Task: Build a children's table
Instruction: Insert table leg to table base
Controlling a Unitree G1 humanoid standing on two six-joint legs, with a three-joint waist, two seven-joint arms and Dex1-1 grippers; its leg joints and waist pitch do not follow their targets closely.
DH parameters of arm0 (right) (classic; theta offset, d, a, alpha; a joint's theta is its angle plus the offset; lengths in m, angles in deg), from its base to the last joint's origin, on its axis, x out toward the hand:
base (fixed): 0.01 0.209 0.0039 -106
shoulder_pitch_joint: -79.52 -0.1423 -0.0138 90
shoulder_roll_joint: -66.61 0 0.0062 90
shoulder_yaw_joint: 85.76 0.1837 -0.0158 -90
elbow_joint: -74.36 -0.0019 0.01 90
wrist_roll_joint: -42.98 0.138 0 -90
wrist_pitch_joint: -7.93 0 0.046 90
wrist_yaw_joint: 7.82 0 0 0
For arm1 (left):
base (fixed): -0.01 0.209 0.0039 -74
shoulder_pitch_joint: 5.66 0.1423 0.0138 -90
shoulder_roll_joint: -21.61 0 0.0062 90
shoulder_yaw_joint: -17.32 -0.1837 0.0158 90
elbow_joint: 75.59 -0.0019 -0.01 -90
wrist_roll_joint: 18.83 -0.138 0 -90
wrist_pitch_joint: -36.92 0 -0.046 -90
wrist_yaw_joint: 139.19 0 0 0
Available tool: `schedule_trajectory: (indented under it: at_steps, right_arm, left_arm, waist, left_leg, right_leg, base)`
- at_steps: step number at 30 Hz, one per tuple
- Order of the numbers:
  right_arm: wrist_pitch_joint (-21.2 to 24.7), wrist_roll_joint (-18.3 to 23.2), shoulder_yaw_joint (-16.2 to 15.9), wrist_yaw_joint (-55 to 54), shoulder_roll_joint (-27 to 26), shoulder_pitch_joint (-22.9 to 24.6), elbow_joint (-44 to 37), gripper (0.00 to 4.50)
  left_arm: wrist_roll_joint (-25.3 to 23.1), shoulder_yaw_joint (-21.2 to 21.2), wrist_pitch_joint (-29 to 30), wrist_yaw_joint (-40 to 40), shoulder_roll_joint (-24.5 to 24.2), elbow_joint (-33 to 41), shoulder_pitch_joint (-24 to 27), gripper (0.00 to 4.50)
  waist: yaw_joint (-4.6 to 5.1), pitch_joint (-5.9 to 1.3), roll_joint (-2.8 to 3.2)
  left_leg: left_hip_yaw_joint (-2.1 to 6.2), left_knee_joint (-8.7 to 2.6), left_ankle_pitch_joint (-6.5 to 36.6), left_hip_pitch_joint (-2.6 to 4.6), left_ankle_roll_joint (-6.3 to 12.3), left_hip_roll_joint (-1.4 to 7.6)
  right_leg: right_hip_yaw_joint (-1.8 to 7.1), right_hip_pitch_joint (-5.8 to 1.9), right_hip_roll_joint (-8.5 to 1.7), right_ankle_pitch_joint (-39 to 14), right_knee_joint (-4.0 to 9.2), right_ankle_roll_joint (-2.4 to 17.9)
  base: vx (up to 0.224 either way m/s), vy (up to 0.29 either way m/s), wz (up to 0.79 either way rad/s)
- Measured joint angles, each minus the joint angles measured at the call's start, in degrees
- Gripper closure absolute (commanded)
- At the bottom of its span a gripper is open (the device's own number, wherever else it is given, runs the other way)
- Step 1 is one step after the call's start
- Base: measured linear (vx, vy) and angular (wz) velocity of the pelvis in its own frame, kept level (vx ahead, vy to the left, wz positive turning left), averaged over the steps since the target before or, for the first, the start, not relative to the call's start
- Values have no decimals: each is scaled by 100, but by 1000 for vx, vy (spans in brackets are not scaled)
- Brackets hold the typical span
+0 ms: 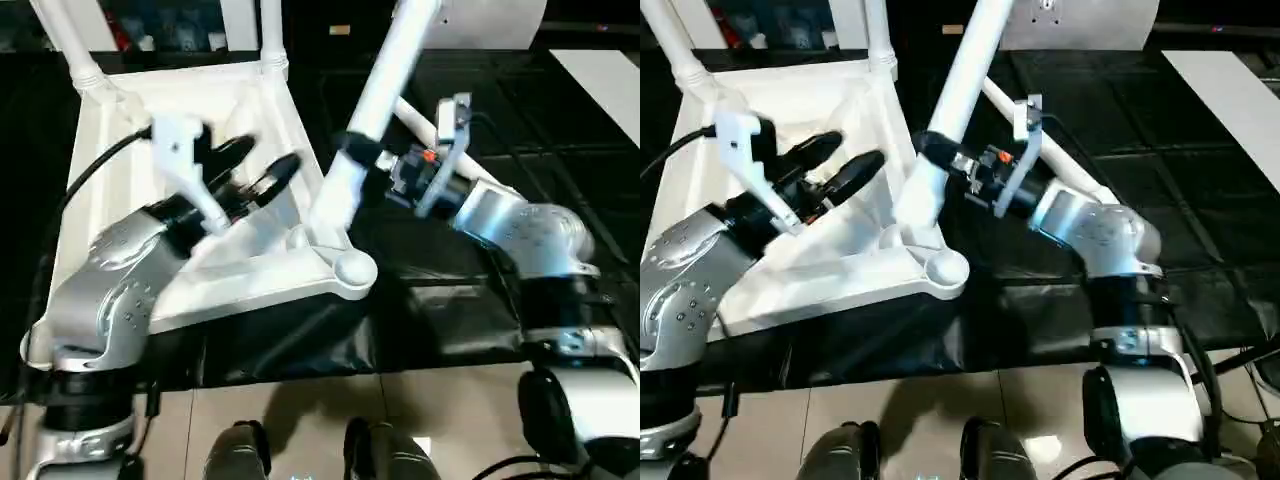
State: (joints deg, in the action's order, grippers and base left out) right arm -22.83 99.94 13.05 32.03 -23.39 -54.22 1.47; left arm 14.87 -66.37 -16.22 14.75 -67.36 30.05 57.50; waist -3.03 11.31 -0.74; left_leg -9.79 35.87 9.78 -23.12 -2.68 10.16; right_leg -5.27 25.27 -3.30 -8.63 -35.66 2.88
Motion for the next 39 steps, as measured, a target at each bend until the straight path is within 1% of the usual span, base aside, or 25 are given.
schedule_trajectory:
  at_steps: [3, 5, 11, 14, 15, 17, 18, 23, 26, 30, 32, 34, 36, 39]
  right_arm:
    - [326, 146, 4, -86, 70, 104, -305, 262]
    - [382, 144, -7, -94, 110, 133, -413, 262]
    - [437, 139, -27, -89, 179, 190, -657, 262]
    - [395, 14, -181, -15, 260, 344, -911, 262]
    - [258, -179, -361, 12, 320, 400, -1063, 262]
    - [96, -395, -530, 18, 337, 454, -1203, 262]
    - [-103, -560, -622, 35, 333, 495, -1270, 262]
    - [-789, -1137, -840, 32, 335, 569, -1457, 262]
    - [-1113, -1423, -990, 31, 344, 595, -1520, 262]
    - [-1489, -1843, -1314, 60, 402, 731, -1690, 262]
    - [-1546, -1938, -1382, 63, 388, 794, -1690, 262]
    - [-1646, -2025, -1383, 63, 382, 816, -1689, 262]
    - [-1785, -2130, -1398, 75, 380, 817, -1690, 262]
    - [-1972, -2252, -1500, 126, 379, 818, -1690, 262]
  left_arm:
    - [108, 8, 98, 19, 65, 118, -1, 25]
    - [165, 9, 170, 54, 100, 119, -1, 25]
    - [256, 20, 289, 184, 105, 156, -25, 25]
    - [54, 20, 297, 452, 104, 74, -215, 25]
    - [36, 34, 292, 509, 133, 34, -287, 25]
    - [46, 53, 285, 529, 210, 28, -337, 25]
    - [135, 68, 296, 520, 240, 28, -339, 25]
    - [481, 82, 465, 430, 203, 116, -303, 25]
    - [499, 59, 529, 371, 206, 217, -284, 25]
    - [498, -25, 537, 390, 270, 261, -253, 25]
    - [466, -82, 535, 448, 273, 258, -252, 25]
    - [459, -91, 522, 519, 316, 255, -253, 25]
    - [498, -75, 521, 513, 372, 257, -253, 25]
    - [599, -70, 538, 447, 373, 308, -243, 25]
  waist:
    - [7, -1, -1]
    - [7, -4, -8]
    - [-6, -7, -13]
    - [-27, -9, -17]
    - [-35, -9, -17]
    - [-34, -11, -20]
    - [-36, -11, -19]
    - [-35, -11, -19]
    - [-32, -11, -20]
    - [-34, -17, -29]
    - [-33, -18, -31]
    - [-33, -19, -33]
    - [-32, -25, -42]
    - [-32, -28, -47]
  left_leg:
    - [0, -20, -4, 5, -6, 0]
    - [1, -31, -9, 5, -10, 1]
    - [3, -50, -13, -4, -3, 0]
    - [3, -53, -13, -5, 0, 0]
    - [3, -54, -13, -5, -1, 0]
    - [3, -54, -12, -4, -2, -1]
    - [3, -54, -12, -3, -3, -1]
    - [3, -54, -12, -2, -6, -1]
    - [3, -54, -12, 0, -6, -1]
    - [3, -54, -12, 0, -6, -1]
    - [3, -54, -12, -1, -5, -1]
    - [3, -53, -13, -1, -4, -1]
    - [3, -53, -13, 1, -4, -1]
    - [3, -53, -13, 2, -4, -1]
  right_leg:
    - [-8, 0, 0, 0, 10, -8]
    - [-15, 0, 0, 2, 17, -13]
    - [-20, -2, 1, 12, 53, -29]
    - [-20, -4, 1, 12, 58, -31]
    - [-20, -5, 1, 12, 59, -31]
    - [-20, -8, 1, 13, 62, -31]
    - [-20, -8, 1, 13, 62, -31]
    - [-20, -8, 1, 13, 60, -32]
    - [-20, -10, 1, 14, 61, -32]
    - [-20, -11, 1, 14, 60, -32]
    - [-20, -10, 1, 14, 60, -32]
    - [-20, -12, 0, 14, 61, -32]
    - [-20, -13, 0, 14, 61, -32]
    - [-20, -14, 0, 14, 61, -32]
  base:
    - [0, 0, 0]
    - [0, 0, 0]
    - [0, 0, 0]
    - [0, 0, 0]
    - [0, 0, 0]
    - [0, 0, 0]
    - [0, 0, 0]
    - [0, 0, 0]
    - [0, 0, 0]
    - [0, 0, 0]
    - [0, 0, 0]
    - [0, 0, 0]
    - [0, 0, 0]
    - [0, 0, 0]
